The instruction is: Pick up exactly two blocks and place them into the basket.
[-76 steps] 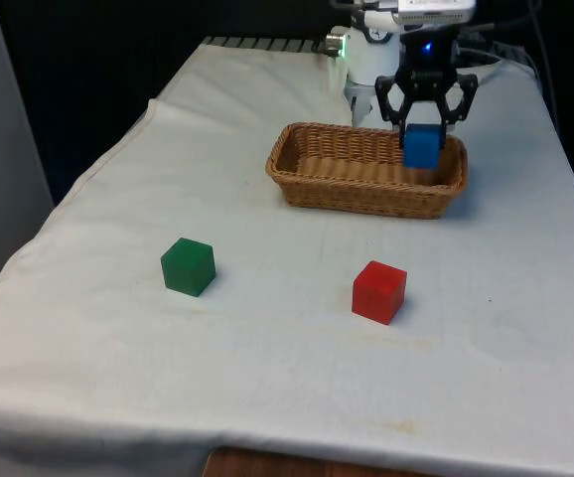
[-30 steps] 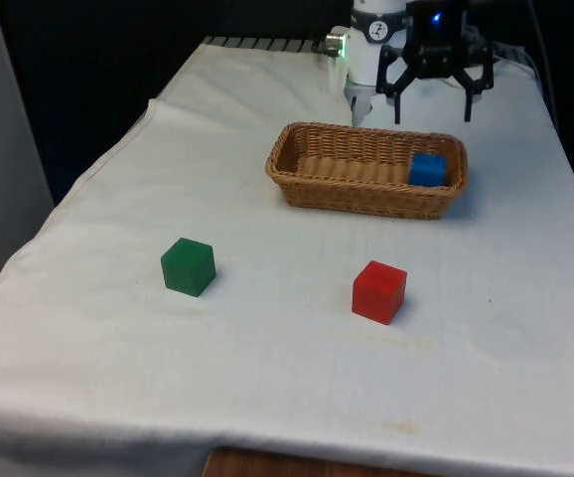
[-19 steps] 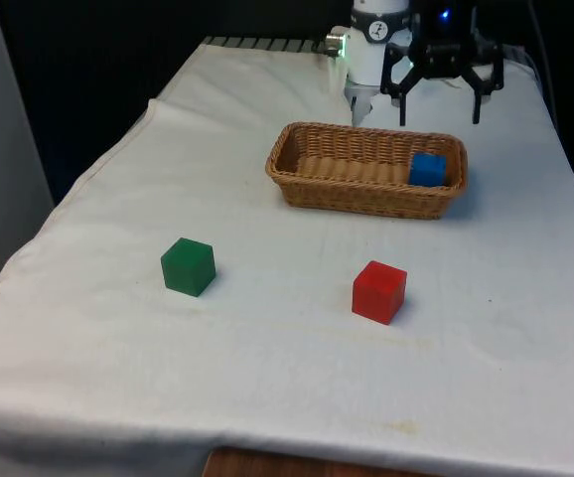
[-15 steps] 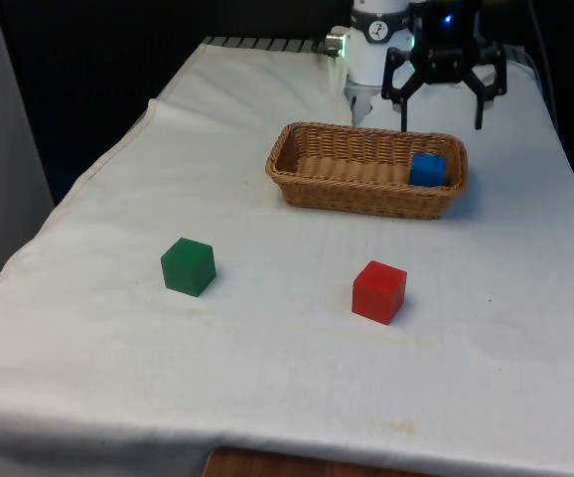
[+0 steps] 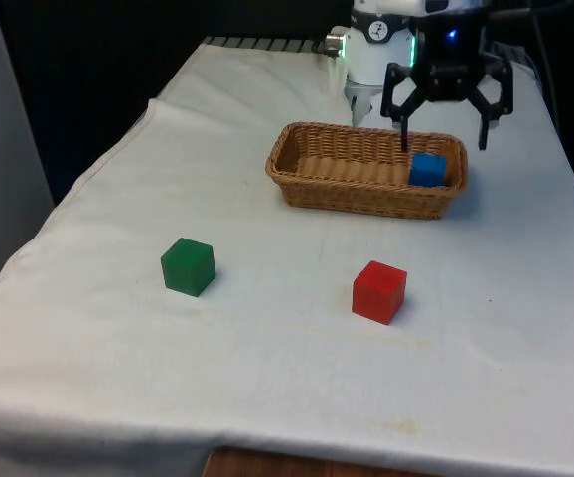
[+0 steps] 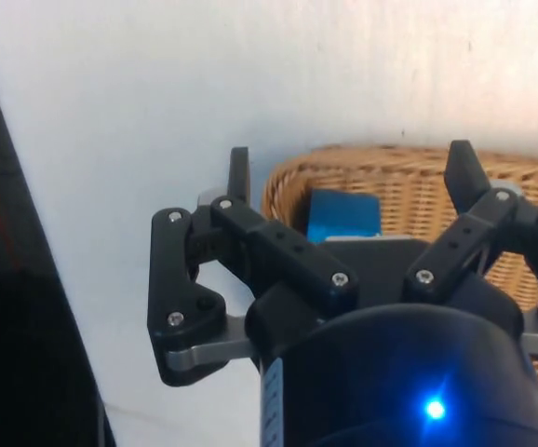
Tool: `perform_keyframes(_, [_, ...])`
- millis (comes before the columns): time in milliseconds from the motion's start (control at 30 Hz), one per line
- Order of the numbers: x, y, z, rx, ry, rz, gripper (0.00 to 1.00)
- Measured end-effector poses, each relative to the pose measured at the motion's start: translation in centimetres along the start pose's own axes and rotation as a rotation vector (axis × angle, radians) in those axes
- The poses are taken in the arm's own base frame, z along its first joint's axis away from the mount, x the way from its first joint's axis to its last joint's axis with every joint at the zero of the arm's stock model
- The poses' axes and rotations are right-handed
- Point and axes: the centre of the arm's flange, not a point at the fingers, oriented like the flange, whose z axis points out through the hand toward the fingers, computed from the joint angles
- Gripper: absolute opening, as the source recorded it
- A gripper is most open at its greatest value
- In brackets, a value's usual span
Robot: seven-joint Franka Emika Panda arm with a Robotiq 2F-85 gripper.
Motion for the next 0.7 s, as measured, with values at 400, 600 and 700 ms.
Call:
perform_keyframes(400, [3.7,0.7,1.4,0.021,-0.026,0.002,1.00])
perform_keyframes(600, [5.1,2.3,2.7,0.017,-0.046,0.004,1.00])
perform_keyframes(700, [5.7,3.0,3.1,0.009,-0.054,0.006,1.00])
